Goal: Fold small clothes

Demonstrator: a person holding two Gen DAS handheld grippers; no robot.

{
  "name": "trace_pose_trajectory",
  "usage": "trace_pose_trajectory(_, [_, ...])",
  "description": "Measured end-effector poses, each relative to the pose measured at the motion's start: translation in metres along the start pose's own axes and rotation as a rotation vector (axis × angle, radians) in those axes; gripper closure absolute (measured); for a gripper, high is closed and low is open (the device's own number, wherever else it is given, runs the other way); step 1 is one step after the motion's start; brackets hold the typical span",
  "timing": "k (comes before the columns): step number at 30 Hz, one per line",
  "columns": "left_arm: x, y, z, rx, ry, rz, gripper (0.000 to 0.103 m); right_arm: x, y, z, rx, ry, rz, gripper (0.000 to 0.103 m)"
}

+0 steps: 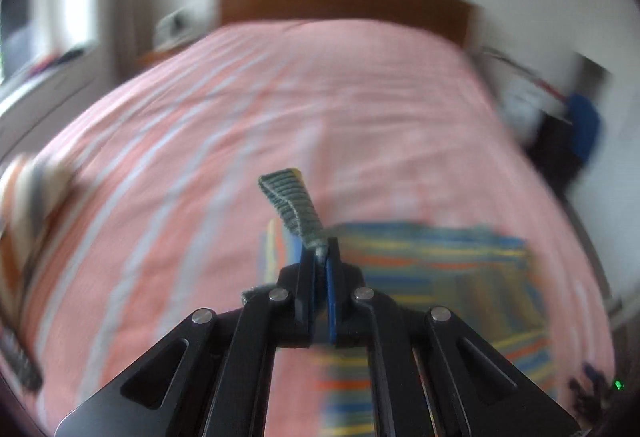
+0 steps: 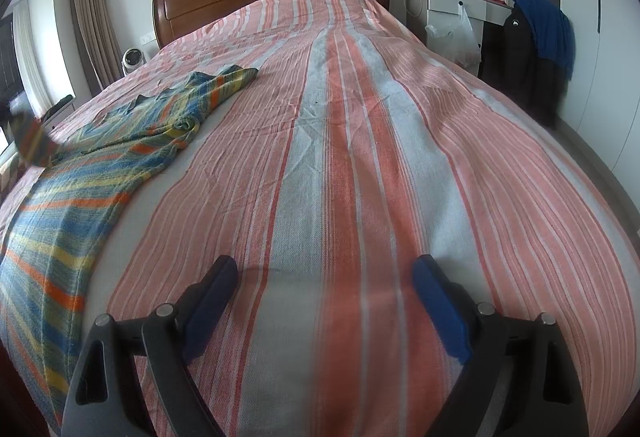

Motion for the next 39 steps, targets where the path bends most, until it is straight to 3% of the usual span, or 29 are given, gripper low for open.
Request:
trace_pose_trajectory(3, [-0.005, 0.011, -0.083, -0.101, 0.108, 0.021, 0.099, 0.000, 0.000, 0.000, -0.002, 0.000, 0.000, 0.014])
trace_pose_trajectory(4, [-0.014, 0.022, -0.110, -0.117, 0.146, 0.042, 0.094, 0.000, 0.000, 0.001, -0.002, 0.000, -0.001, 0.014])
trace_pose_trajectory(6, [-0.033, 0.051, -0.141, -0.129, 0.201, 0.140, 0.055, 0.000, 0.000, 0.000, -0.001, 0.000, -0.001, 0.014])
trace_pose_trajectory(7, [-0.046, 0.066, -0.147, -0.096, 0.210, 0.198, 0.030, 0.000, 0.000, 0.000, -0.001, 0.000, -0.002, 0.014])
trace_pose_trajectory(10, [-0.058, 0.077, -0.132, -0.109, 0.172, 0.208, 0.029, 0.000, 0.000, -0.001, 0.002, 0.001, -0.002, 0.014])
trace_pose_trajectory(16, [-0.039, 0.090, -0.004, -0.074, -0.139, 0.246, 0.030, -0.001, -0.001, -0.002, 0.008, 0.002, -0.011, 0.014])
trace_pose_trajectory(19, [-0.051, 0.108, 0.032, -0.079, -0.192, 0.315, 0.032, -0.001, -0.001, -0.001, 0.007, 0.002, -0.012, 0.014])
trace_pose_trajectory(24, [-0.081, 0.135, 0.023, -0.115, -0.179, 0.383, 0.035, -0.002, -0.001, -0.001, 0.002, -0.001, -0.013, 0.014])
trace_pose_trajectory(25, [-0.086, 0.140, 0.020, -0.126, -0.170, 0.384, 0.071, -0.002, -0.001, 0.000, 0.000, -0.002, -0.013, 0.014])
trace_pose_trajectory(26, [-0.091, 0.144, 0.019, -0.097, -0.142, 0.390, 0.095, -0.002, -0.001, 0.000, -0.002, -0.003, -0.014, 0.014])
trace_pose_trajectory(27, [-0.097, 0.148, 0.024, 0.004, -0.118, 0.403, 0.099, -0.002, -0.001, 0.000, -0.003, -0.004, -0.014, 0.014])
trace_pose_trajectory(28, [-0.100, 0.148, 0.034, 0.048, -0.147, 0.381, 0.099, -0.002, -0.001, 0.000, -0.002, -0.004, -0.013, 0.014])
trace_pose_trajectory(30, [-0.101, 0.144, 0.053, 0.052, -0.227, 0.348, 0.099, -0.001, -0.001, -0.001, 0.002, -0.004, 0.000, 0.014])
trace_pose_trajectory(32, [-0.106, 0.136, 0.068, 0.106, -0.241, 0.322, 0.099, 0.003, -0.003, 0.001, -0.006, -0.016, 0.044, 0.015])
trace_pose_trajectory(34, [-0.111, 0.128, 0.073, 0.081, -0.246, 0.316, 0.099, 0.016, -0.013, 0.008, -0.056, -0.061, 0.098, 0.015])
trace_pose_trajectory(36, [-0.114, 0.110, 0.073, 0.080, -0.243, 0.275, 0.089, 0.041, -0.026, 0.027, -0.010, -0.112, 0.098, 0.016])
trace_pose_trajectory(38, [-0.114, 0.092, 0.068, 0.067, -0.218, 0.221, 0.059, 0.078, -0.035, 0.058, 0.111, -0.136, 0.108, 0.017])
trace_pose_trajectory(39, [-0.115, 0.081, 0.062, 0.056, -0.203, 0.191, 0.056, 0.103, -0.036, 0.079, 0.200, -0.129, 0.124, 0.022])
Point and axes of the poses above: each gripper's, at about its wrist camera, not at the fingertips, and y roughly the way its jaws point, z to its left, x to its top, the point moved 5 cm from there along y, roughly the way its jaws point, and after that the axes turned 5 degrees about z, right-handed, at the moved point
